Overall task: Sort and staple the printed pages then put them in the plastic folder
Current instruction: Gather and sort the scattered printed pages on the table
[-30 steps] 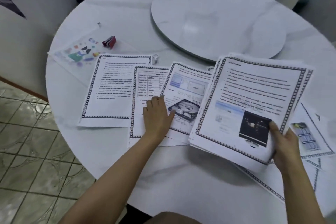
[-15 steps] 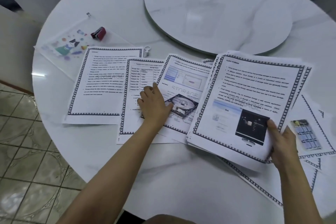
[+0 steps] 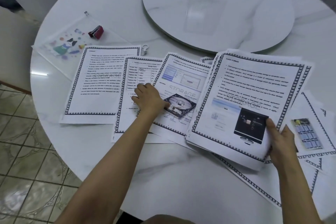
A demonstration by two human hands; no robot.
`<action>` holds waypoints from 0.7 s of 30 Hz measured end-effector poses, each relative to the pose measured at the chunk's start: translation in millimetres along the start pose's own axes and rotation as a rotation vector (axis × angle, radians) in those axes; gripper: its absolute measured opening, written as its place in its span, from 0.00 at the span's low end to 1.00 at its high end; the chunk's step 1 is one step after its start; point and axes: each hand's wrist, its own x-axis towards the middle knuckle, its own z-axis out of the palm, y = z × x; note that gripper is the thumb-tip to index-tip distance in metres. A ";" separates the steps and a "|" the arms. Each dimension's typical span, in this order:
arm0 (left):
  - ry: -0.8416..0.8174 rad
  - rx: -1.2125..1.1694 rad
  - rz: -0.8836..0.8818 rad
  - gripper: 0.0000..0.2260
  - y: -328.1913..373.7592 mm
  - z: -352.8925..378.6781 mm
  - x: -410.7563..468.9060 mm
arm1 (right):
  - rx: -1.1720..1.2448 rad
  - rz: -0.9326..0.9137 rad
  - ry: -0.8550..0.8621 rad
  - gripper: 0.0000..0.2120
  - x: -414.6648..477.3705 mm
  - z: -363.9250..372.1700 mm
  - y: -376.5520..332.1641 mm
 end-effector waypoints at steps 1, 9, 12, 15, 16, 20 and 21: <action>-0.004 0.001 0.000 0.43 0.4 -0.5 1.0 | 0.002 -0.001 -0.001 0.38 -1.0 0.0 0.4; -0.049 -0.084 -0.036 0.46 -0.4 -4.8 4.7 | 0.006 0.015 -0.007 0.35 -9.3 2.5 2.3; -0.057 -0.104 -0.040 0.45 -0.2 -5.4 3.7 | 0.025 0.036 0.000 0.28 -8.6 1.5 5.1; -0.073 -0.135 -0.044 0.44 0.7 -4.8 2.9 | 0.028 0.041 0.003 0.23 -8.2 1.4 5.0; -0.085 -0.155 -0.050 0.43 1.2 -4.9 2.9 | 0.030 0.042 0.002 0.23 -8.4 1.6 4.5; -0.050 -0.257 0.017 0.25 -4.0 -4.7 7.9 | 0.043 0.038 -0.015 0.23 -9.1 3.8 0.9; -0.030 -0.306 0.067 0.18 -6.7 -6.1 7.5 | 0.051 0.039 -0.019 0.23 -9.2 4.4 0.2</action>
